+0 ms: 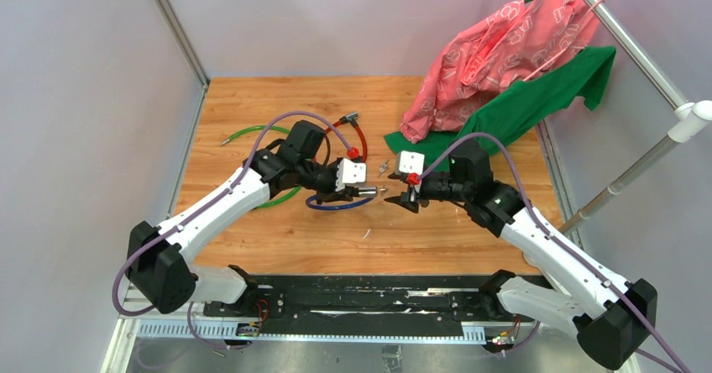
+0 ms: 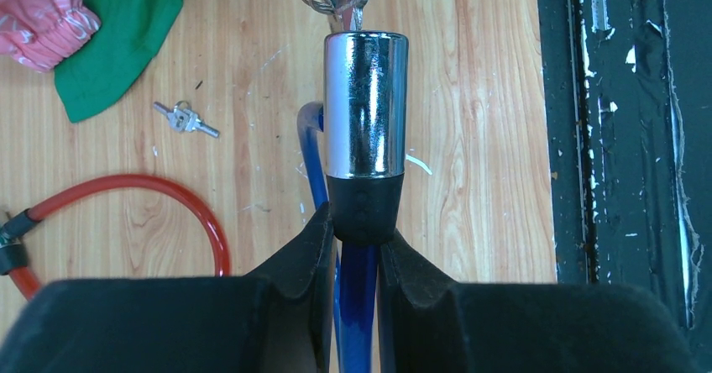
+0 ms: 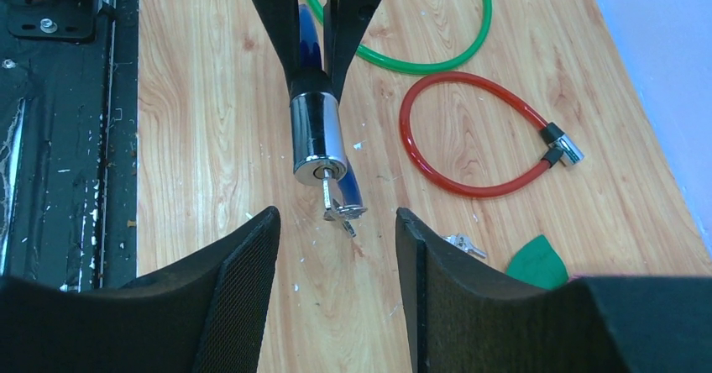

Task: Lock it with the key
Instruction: Lock the lock at the center of the board.

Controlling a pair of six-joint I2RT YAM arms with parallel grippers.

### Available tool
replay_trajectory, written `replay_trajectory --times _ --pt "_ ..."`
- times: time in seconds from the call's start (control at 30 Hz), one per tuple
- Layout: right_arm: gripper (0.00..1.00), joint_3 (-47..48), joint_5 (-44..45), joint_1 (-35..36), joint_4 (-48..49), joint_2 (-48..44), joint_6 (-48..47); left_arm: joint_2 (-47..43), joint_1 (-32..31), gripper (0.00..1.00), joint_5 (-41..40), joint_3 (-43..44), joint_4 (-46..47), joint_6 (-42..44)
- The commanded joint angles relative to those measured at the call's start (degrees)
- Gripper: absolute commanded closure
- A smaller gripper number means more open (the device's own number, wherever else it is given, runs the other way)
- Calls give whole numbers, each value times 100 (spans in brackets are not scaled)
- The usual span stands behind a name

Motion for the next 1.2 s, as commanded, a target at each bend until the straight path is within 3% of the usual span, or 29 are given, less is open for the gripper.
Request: replay_trajectory --times 0.0,0.5,0.7,0.83,1.17 --pt "44 163 -192 -89 123 86 140 -147 45 100 -30 292 -130 157" --pt "49 163 -252 -86 409 281 82 -90 43 100 -40 382 -313 294" --pt "59 234 -431 -66 449 509 93 -75 39 100 -34 340 -254 253" --pt "74 266 -410 -59 495 561 72 -77 40 100 -35 317 -230 224" --pt "76 413 -378 43 427 804 -47 -83 45 100 -2 275 -171 185"
